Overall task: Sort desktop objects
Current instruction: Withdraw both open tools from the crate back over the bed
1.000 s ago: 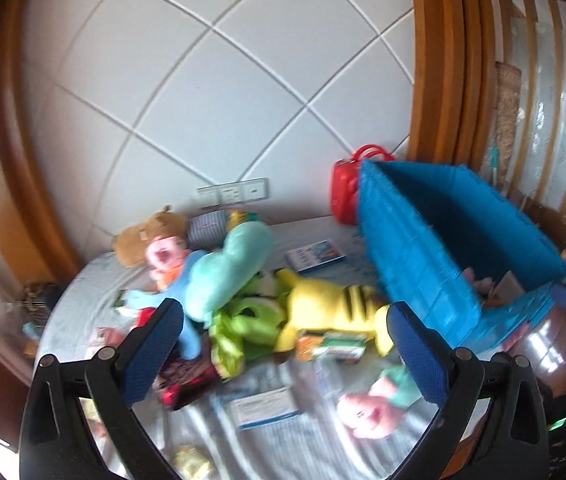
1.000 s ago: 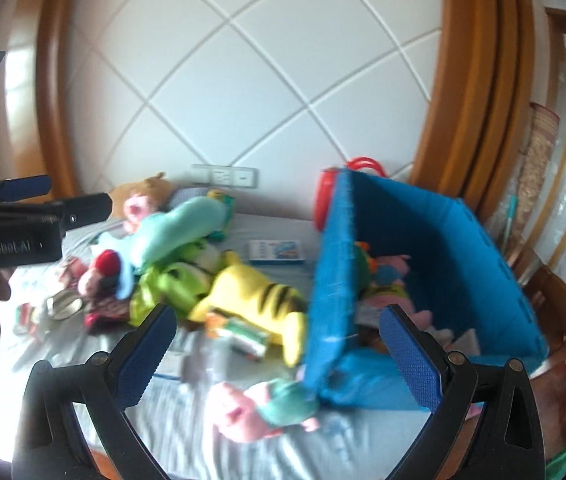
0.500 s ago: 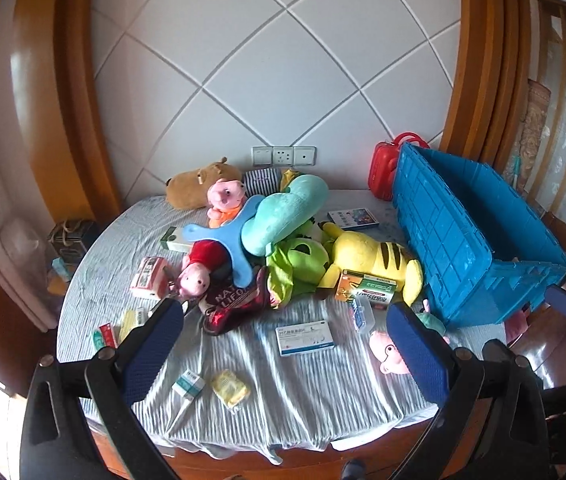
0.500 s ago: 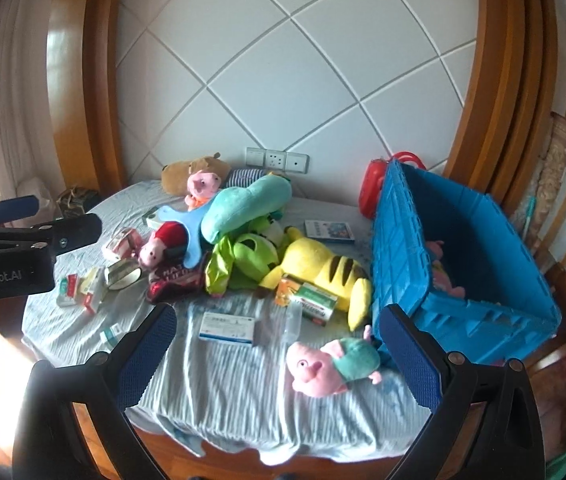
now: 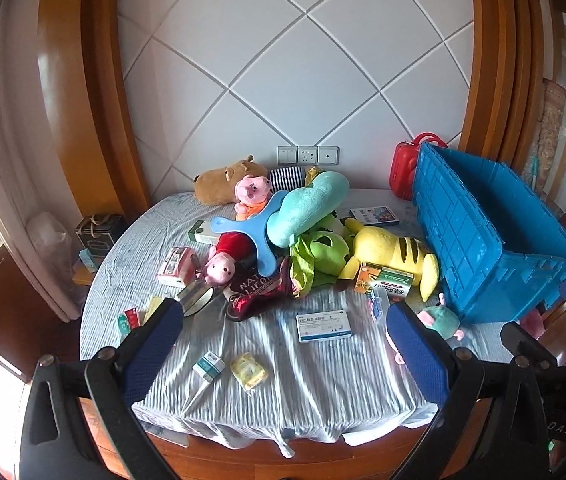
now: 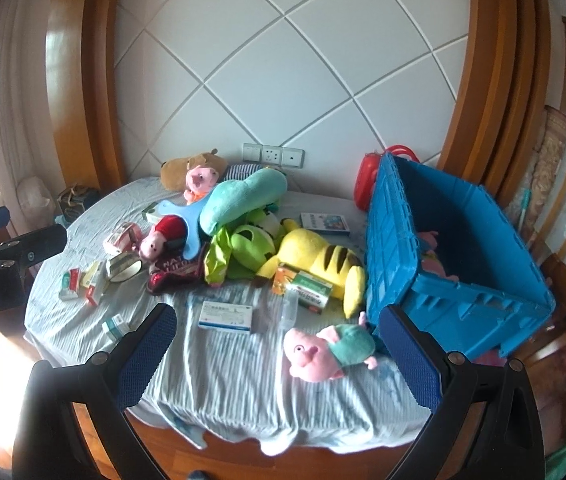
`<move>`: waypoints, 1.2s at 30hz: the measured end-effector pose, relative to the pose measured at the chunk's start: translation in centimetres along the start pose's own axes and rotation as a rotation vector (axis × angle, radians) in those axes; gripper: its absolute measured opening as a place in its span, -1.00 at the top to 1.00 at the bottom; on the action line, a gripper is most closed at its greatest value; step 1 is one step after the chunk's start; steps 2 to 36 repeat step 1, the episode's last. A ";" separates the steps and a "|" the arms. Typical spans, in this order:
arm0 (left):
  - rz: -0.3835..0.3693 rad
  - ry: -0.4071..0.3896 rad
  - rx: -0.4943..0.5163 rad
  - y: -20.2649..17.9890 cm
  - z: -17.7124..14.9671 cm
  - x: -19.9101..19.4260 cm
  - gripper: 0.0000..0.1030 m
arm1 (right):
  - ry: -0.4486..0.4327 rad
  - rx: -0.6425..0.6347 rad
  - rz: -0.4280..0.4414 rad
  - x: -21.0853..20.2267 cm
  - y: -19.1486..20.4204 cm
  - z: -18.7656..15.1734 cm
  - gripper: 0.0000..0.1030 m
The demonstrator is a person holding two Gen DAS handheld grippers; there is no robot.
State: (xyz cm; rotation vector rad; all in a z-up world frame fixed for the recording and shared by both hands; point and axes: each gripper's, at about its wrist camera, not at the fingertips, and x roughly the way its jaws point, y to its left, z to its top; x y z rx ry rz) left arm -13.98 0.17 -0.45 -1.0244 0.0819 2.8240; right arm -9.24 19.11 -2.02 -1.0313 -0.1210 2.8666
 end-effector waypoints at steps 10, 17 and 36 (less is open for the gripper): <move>0.003 -0.003 -0.003 -0.1 -0.1 -0.2 -1.00 | 0.001 0.002 0.001 -0.1 -0.2 -0.1 -0.99; 0.003 -0.003 -0.003 -0.1 -0.1 -0.2 -1.00 | 0.001 0.002 0.001 -0.1 -0.2 -0.1 -0.99; 0.003 -0.003 -0.003 -0.1 -0.1 -0.2 -1.00 | 0.001 0.002 0.001 -0.1 -0.2 -0.1 -0.99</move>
